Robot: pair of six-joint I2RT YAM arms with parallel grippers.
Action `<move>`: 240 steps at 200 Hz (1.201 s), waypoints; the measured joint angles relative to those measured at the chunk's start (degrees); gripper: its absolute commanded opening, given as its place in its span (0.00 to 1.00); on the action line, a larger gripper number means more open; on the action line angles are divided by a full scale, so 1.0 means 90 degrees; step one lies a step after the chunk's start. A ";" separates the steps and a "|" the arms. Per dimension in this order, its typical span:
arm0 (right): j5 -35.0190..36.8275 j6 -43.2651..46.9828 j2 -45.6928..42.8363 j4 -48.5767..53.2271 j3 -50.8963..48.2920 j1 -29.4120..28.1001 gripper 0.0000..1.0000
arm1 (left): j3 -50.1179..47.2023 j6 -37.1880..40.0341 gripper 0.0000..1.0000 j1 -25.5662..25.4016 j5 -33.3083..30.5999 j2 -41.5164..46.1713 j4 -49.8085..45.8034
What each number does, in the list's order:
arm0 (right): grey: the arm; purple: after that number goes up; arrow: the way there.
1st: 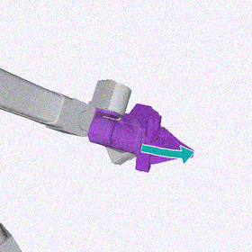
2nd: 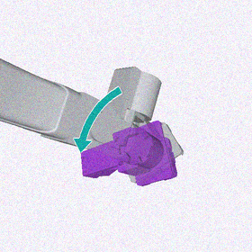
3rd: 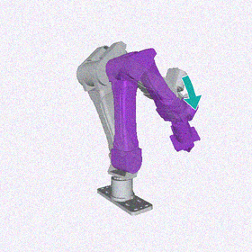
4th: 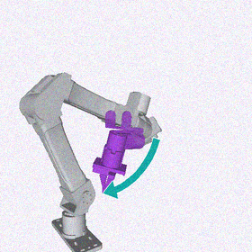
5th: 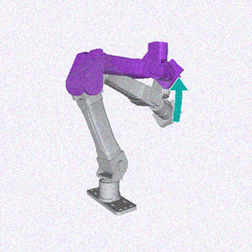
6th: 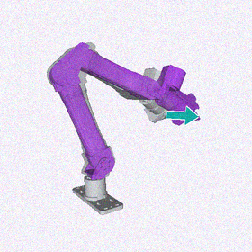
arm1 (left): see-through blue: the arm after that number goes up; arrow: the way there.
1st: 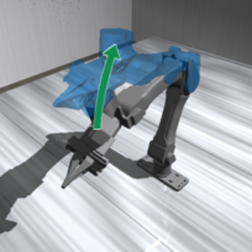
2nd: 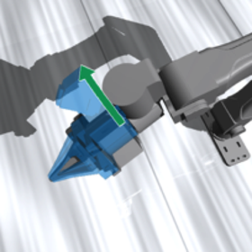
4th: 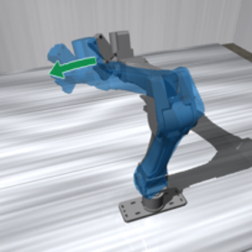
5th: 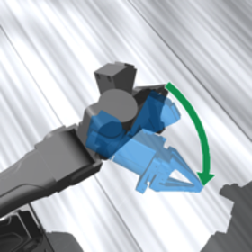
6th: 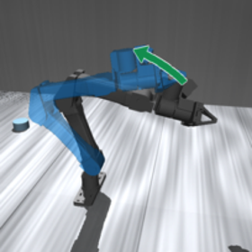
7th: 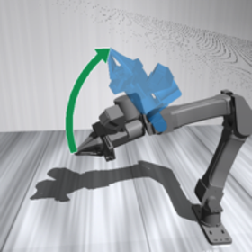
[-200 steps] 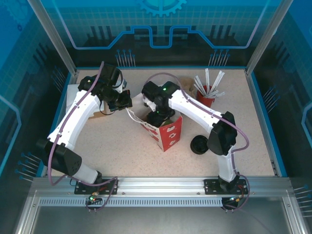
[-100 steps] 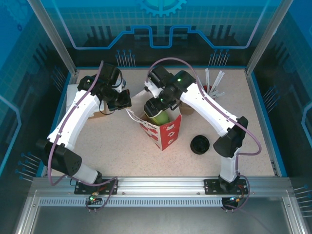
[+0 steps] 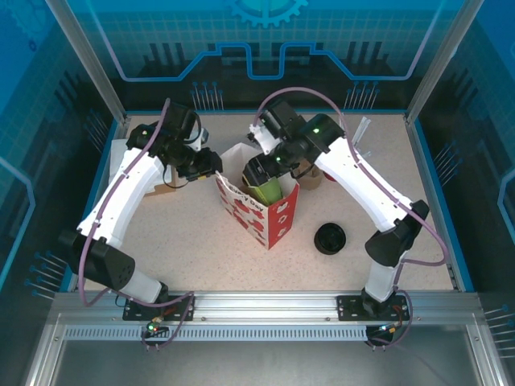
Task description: Pack the takeout coffee
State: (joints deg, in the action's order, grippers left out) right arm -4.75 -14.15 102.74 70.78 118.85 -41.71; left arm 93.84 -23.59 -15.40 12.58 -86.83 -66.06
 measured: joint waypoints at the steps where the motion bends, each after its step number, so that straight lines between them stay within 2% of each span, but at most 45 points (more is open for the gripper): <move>1: -0.0005 0.0000 -0.0010 -0.0005 -0.0007 0.0005 0.67 | 0.0000 -0.0027 0.52 0.0005 0.0017 0.0002 0.0010; 46: -0.0223 -0.0189 -0.0631 -0.0481 -0.0347 0.0386 0.67 | -0.0029 0.0143 0.67 0.0580 0.0248 0.0629 0.0454; 71: -0.0442 -0.0364 -0.0903 -0.0855 -0.0423 0.0597 0.67 | -0.0362 0.0452 0.79 0.0651 0.0466 0.1610 0.1248; 98: -0.0780 -0.0602 -0.1195 -0.1348 -0.0423 0.0831 0.67 | -0.1185 0.0806 0.98 0.0605 0.1037 0.2844 0.2484; 118: -0.1032 -0.0794 -0.1416 -0.1705 -0.0432 0.1025 0.67 | -0.1688 0.0967 0.99 0.0398 0.1394 0.3398 0.3235; 139: -0.1299 -0.1056 -0.1625 -0.2115 -0.0459 0.1209 0.67 | -0.1807 0.1195 0.99 -0.0124 0.1557 0.3514 0.3747; 182: -0.1783 -0.1479 -0.1795 -0.2591 -0.0449 0.1309 0.67 | -0.1795 0.1749 0.99 -0.1188 0.1350 0.2858 0.4330; 211: -0.1965 -0.1683 -0.1797 -0.2698 -0.0449 0.1309 0.67 | -0.1666 0.2120 0.99 -0.1603 0.1008 0.2271 0.4410; 240: -0.2149 -0.1863 -0.1812 -0.2798 -0.0449 0.1309 0.67 | -0.1600 0.2409 0.99 -0.1778 0.0714 0.1996 0.4532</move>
State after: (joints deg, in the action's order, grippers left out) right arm -24.10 -30.92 86.43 45.60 114.80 -29.93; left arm 79.44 -1.91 -31.40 19.00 -68.86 -25.28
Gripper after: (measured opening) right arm 0.693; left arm 0.987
